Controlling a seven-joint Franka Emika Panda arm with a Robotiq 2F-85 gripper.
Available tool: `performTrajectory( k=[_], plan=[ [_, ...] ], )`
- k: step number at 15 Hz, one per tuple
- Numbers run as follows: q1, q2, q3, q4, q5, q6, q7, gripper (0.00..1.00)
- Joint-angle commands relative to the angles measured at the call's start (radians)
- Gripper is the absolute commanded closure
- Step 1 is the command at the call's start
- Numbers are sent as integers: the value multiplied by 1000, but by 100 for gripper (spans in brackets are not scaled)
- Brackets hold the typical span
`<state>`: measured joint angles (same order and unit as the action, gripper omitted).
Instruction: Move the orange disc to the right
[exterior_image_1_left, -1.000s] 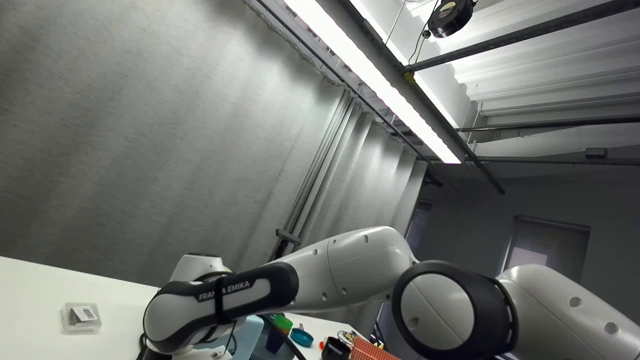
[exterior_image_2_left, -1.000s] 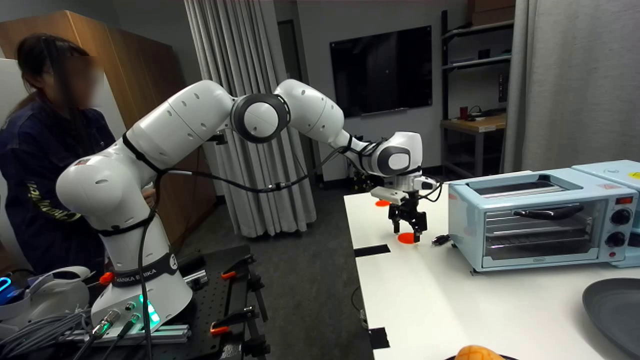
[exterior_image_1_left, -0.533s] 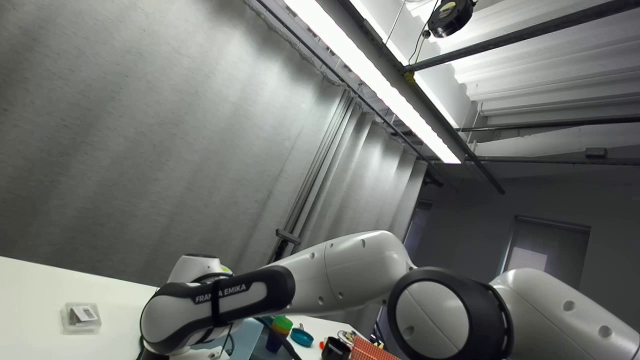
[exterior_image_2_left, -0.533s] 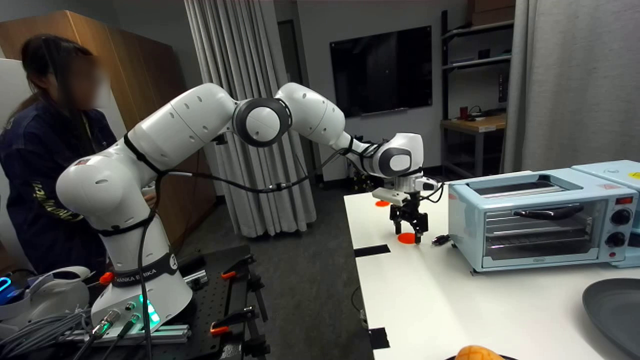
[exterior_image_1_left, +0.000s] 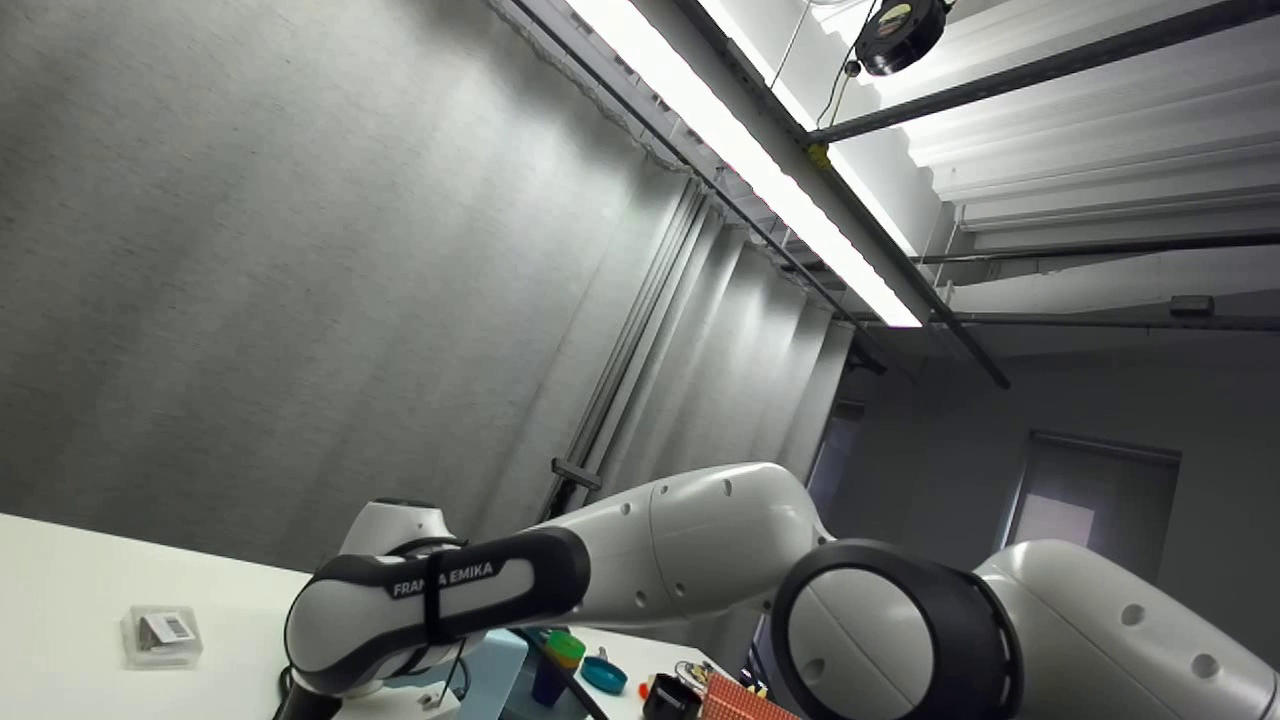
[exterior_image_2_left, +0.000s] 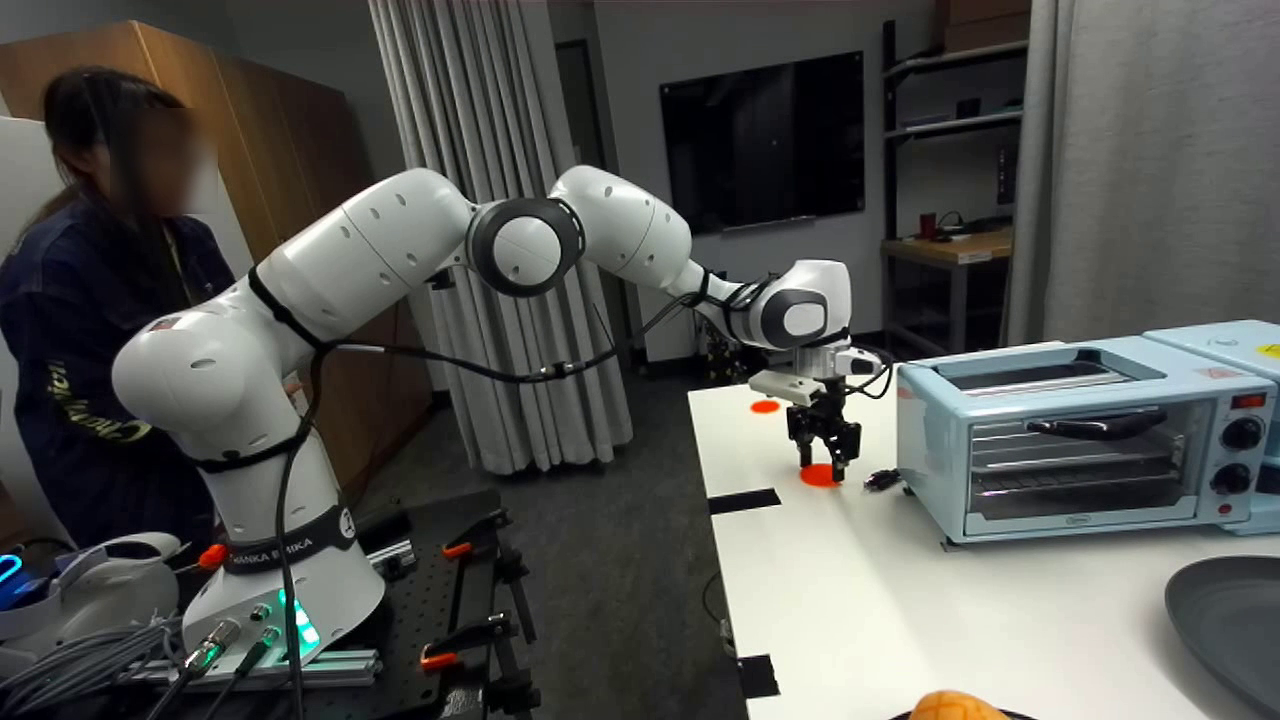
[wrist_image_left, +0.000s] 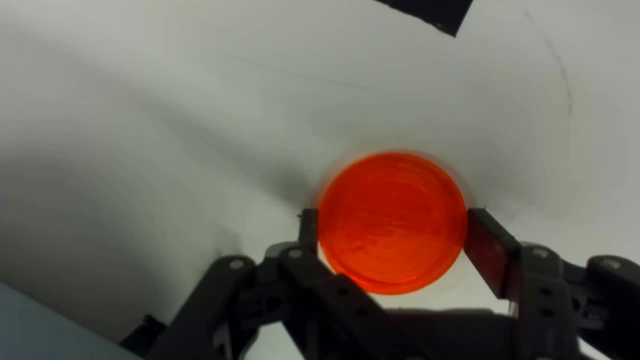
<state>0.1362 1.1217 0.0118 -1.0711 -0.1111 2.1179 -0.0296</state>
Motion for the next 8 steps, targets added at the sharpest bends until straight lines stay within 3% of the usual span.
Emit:
performTrajectory(
  k=[1, 8],
  plan=[
    [0, 11, -11, 16, -7, -12, 3, 51],
    [-11, -82, -22, -140, 5, 75, 65, 51]
  ],
)
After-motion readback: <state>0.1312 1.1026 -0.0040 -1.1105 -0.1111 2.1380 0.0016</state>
